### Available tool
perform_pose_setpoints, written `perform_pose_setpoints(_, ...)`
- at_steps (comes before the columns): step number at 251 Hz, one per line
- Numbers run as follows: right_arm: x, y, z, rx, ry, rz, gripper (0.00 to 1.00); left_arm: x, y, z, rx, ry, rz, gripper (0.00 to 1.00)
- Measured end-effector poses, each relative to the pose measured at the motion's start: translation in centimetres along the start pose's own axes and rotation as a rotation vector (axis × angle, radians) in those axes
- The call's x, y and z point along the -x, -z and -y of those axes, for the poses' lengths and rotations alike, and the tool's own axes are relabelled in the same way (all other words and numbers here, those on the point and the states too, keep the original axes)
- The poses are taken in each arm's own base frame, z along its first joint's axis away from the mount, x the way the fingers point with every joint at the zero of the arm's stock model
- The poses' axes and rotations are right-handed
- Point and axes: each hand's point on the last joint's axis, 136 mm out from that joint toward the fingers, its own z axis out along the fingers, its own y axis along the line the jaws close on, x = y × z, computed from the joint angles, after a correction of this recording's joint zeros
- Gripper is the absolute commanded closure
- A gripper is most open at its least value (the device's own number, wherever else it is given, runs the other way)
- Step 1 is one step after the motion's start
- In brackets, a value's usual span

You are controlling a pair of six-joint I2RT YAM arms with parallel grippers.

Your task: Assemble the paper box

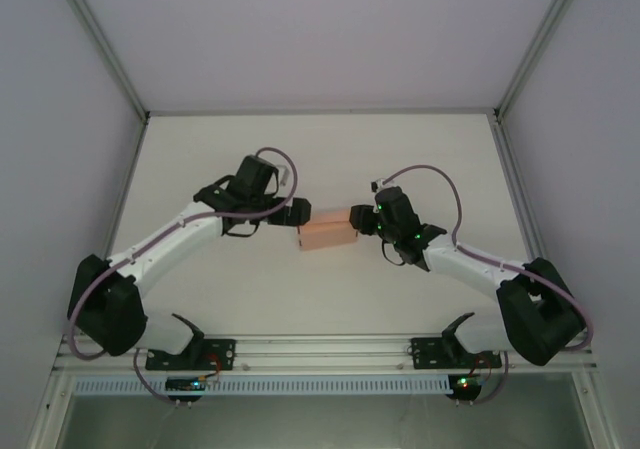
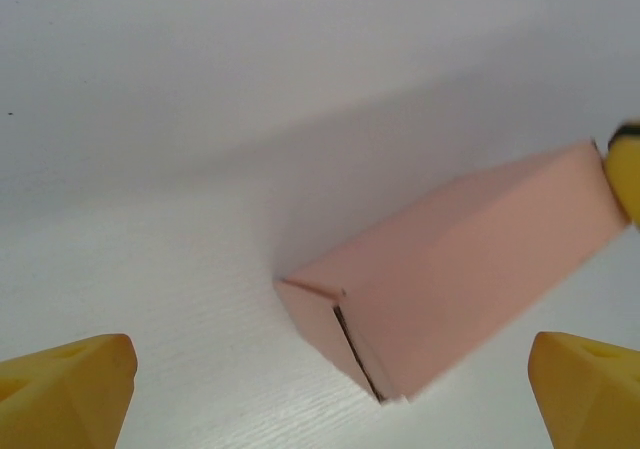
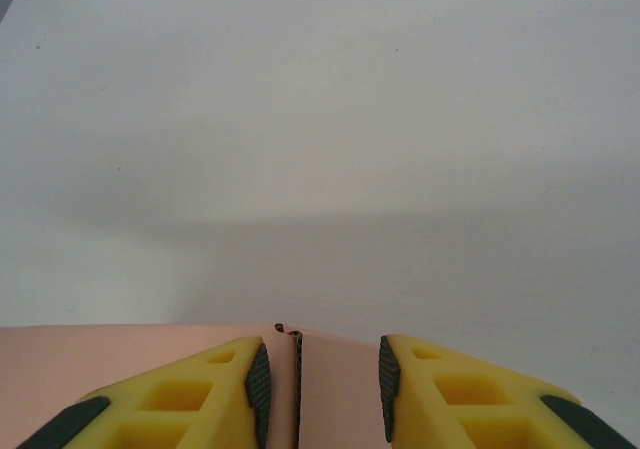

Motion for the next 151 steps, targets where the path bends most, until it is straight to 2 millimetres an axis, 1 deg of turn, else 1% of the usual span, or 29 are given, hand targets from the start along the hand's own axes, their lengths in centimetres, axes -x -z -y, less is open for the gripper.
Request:
perform_pose_setpoints(17, 0.0, 0.0, 0.0, 0.0, 0.0, -0.001, 0.64, 0.2, -0.9, -0.4, -0.032, 0.047, -0.015, 0.15)
perform_pose_setpoints(27, 0.0, 0.0, 0.0, 0.0, 0.0, -0.001, 0.64, -0.1, -1.5, -0.5, -0.055, 0.066, -0.026, 0.18)
perform_pose_setpoints(42, 0.0, 0.0, 0.0, 0.0, 0.0, 0.0, 0.64, -1.2, -2.4, -0.7, -0.09, 0.1, -0.055, 0.24)
perform_pose_setpoints(63, -0.2, -0.1, 0.1, 0.001, 0.0, -0.001, 0.65, -3.4, -3.6, -0.9, -0.135, 0.151, -0.107, 0.33)
perform_pose_setpoints(75, -0.5, -0.1, 0.1, 0.004, 0.001, -0.004, 0.65, -3.9, -3.9, -0.7, -0.17, 0.168, -0.116, 0.37)
perform_pose_setpoints(82, -0.5, -0.1, 0.1, 0.007, 0.002, -0.002, 0.66, -4.0, -4.0, -0.6, -0.19, 0.179, -0.114, 0.41)
perform_pose_setpoints(106, -0.6, -0.2, 0.0, 0.02, 0.002, 0.008, 0.74, -4.2, -4.3, 0.0, -0.257, 0.206, -0.104, 0.55)
perform_pose_setpoints(121, -0.7, -0.2, -0.1, 0.034, 0.002, 0.015, 0.78, -4.2, -4.4, 0.4, -0.298, 0.208, -0.086, 0.61)
perform_pose_setpoints(138, -1.0, -0.3, -0.2, 0.052, 0.002, 0.019, 0.85, -4.2, -4.3, 0.7, -0.336, 0.217, -0.07, 0.72)
perform_pose_setpoints(151, -1.1, -0.2, -0.4, 0.071, -0.004, 0.029, 0.87, -4.1, -4.3, 0.7, -0.353, 0.223, -0.053, 0.79)
